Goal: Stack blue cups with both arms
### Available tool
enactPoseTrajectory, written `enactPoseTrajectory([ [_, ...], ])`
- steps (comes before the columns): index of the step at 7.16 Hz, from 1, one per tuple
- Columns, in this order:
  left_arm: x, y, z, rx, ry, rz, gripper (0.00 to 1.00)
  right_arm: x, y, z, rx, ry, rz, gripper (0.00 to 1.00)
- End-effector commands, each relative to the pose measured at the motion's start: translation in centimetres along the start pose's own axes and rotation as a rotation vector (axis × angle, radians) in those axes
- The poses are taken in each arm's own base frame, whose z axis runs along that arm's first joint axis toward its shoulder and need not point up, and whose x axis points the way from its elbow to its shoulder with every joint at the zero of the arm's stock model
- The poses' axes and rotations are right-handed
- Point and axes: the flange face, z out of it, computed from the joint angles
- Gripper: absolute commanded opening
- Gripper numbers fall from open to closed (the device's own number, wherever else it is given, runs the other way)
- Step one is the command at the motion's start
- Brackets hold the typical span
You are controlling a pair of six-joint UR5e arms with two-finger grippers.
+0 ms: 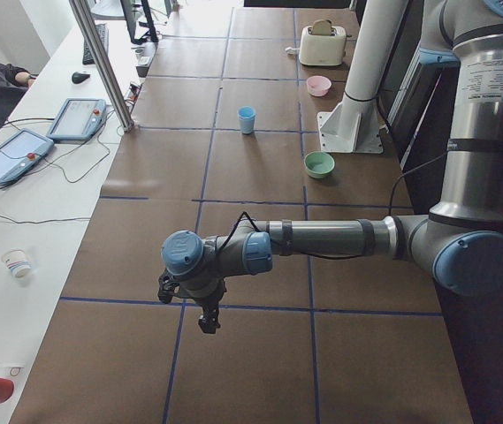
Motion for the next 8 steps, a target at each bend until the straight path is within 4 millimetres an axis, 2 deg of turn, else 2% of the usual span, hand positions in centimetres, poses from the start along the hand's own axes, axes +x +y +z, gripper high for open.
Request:
enactPoseTrajectory([
  [1,0.2,0.0,-0.2,0.021,-0.005,0.024,1.00,-0.1,0.0,-0.1,0.002,0.002,-0.003,1.00],
  [8,0.0,0.3,-1.4,0.053,-0.007,0.017,1.00,-0.2,-0.3,-0.2,0.005,0.003,-0.002,1.00],
])
